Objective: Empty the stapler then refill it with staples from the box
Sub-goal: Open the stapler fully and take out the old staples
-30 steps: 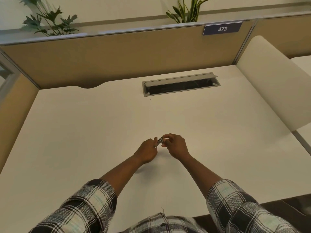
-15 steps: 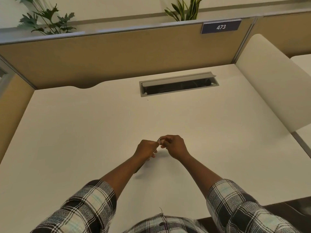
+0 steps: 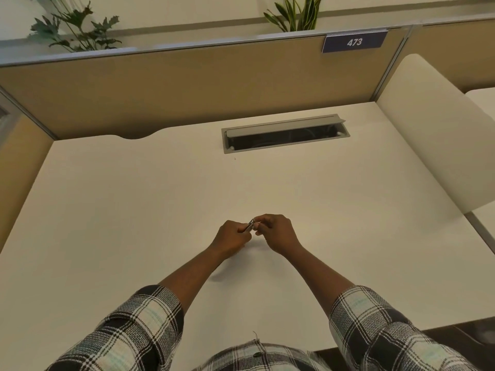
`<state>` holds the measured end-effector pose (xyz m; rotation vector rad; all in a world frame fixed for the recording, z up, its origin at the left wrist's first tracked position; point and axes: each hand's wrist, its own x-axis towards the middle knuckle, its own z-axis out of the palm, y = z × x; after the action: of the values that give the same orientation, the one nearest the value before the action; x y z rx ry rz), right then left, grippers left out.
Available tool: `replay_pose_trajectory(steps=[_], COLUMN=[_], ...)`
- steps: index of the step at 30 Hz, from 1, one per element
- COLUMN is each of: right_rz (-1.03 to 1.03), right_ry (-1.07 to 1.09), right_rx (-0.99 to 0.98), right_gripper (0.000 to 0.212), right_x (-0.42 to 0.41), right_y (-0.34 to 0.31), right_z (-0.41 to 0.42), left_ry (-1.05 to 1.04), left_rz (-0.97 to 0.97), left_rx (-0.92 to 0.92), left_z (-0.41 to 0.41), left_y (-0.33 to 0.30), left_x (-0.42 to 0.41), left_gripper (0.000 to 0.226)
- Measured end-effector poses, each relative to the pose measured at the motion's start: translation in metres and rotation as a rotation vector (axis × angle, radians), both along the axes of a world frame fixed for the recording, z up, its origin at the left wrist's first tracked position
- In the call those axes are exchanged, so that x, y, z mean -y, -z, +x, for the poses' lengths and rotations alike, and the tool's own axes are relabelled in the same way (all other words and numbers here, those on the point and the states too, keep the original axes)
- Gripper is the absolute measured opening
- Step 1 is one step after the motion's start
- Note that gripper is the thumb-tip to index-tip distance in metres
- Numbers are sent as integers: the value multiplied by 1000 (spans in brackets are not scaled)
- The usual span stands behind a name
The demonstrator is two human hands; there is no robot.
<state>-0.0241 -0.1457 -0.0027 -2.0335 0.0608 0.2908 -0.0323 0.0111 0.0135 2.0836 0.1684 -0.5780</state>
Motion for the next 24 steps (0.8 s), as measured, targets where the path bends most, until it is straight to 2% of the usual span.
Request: replay_pose_trajectory(steps=[4,9,12,16,18,24], right_rz=[-24,-53,-50,-54,-75,-115], right_ry=[-1,-7,-5,-4,-18,-39], right_rx=[4,16,18,32,42,18], right_gripper=[14,15,14,13,14,18], right_x=[-4,-5,-4,-3,-3,-1], right_y=[1,2,0,-5,-4,2], right_z=[-2,-3,-3,-4,-4,-6], left_ry=[27,46,79,133,160,231], left_rz=[15,-20,-13,15,79,302], left_rx=[46,40,41,43,31,127], left_z=[-2,-4,-4,-2,-1,-5], left_y=[-2,-9,-4,-3,-8,-7], left_x=[-1,-1,-5,-9,-8,-7], left_gripper=[17,25,6,55,70,56])
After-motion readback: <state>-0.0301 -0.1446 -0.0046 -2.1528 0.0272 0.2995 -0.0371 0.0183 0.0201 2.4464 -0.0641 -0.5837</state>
